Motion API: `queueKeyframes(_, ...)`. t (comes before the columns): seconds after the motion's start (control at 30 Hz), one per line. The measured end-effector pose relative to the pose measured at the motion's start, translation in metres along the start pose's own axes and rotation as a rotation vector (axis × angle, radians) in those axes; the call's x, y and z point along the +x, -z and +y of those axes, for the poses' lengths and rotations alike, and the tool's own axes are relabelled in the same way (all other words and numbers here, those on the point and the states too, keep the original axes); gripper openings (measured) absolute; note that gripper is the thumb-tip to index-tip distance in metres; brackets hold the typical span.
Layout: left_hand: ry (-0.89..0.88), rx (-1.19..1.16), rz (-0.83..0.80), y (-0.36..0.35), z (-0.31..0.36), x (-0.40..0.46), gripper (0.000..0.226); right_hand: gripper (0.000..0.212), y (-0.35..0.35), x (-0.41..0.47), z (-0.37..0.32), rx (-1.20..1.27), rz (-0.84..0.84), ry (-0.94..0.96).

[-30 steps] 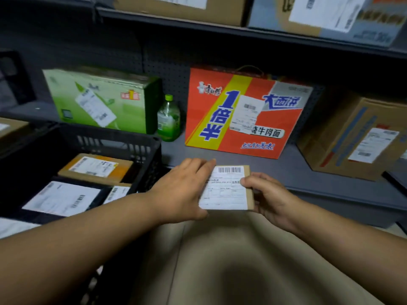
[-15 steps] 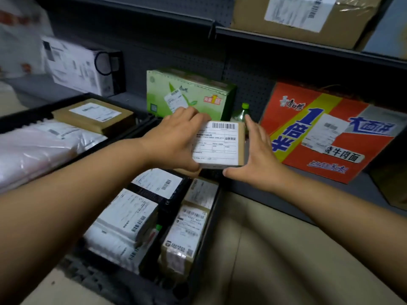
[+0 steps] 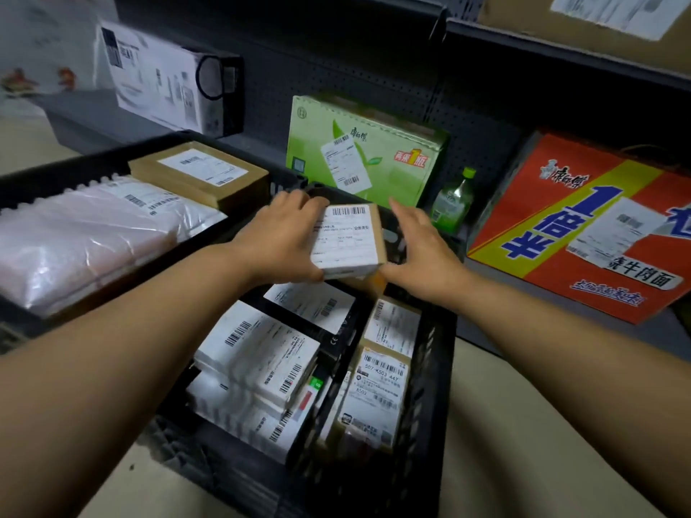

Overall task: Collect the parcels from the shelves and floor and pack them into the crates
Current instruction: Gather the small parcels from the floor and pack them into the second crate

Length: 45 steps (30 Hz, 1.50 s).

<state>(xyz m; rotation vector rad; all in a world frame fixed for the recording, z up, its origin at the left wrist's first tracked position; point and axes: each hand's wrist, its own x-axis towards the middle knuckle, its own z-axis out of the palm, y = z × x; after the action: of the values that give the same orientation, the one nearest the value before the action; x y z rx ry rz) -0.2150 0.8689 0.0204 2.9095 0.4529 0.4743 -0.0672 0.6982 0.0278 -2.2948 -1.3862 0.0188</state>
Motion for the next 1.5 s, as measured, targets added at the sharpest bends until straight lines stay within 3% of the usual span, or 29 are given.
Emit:
queueKeyframes(0.23,0.146,-0.053,0.013,-0.023,-0.02,0.013,0.102,0.08,-0.007,0.005,0.043,0.144,0.227,-0.311)
queueKeyframes(0.4,0.173,0.016,0.059,-0.034,-0.031,0.021,0.103,0.07,-0.027,0.0,0.067,0.271,0.214,-0.437)
queueKeyframes(0.57,0.157,0.016,0.095,-0.04,-0.041,0.033,0.105,0.061,-0.036,0.004,0.07,-0.016,0.096,-0.323)
queueKeyframes(0.73,0.052,-0.005,-0.051,-0.062,-0.027,0.075,0.099,0.049,-0.04,0.016,0.064,-0.163,-0.034,-0.311)
queueKeyframes(0.87,0.165,0.069,0.032,-0.089,-0.01,0.099,0.084,0.031,-0.045,0.009,0.061,-0.285,-0.04,-0.254)
queueKeyframes(1.0,0.299,0.144,0.148,-0.121,-0.003,0.1,0.082,0.014,-0.042,0.006,0.063,-0.225,0.05,-0.293)
queueKeyframes(1.27,0.524,0.2,0.281,-0.145,-0.012,0.099,0.068,0.014,-0.044,0.006,0.063,-0.244,0.036,-0.273)
queueKeyframes(1.37,0.439,0.196,0.32,-0.15,-0.012,0.098,0.064,0.015,-0.044,0.007,0.061,-0.261,0.027,-0.269)
queueKeyframes(1.5,0.142,0.144,0.236,-0.152,-0.012,0.096,0.063,0.016,-0.043,0.006,0.059,-0.277,0.013,-0.276)
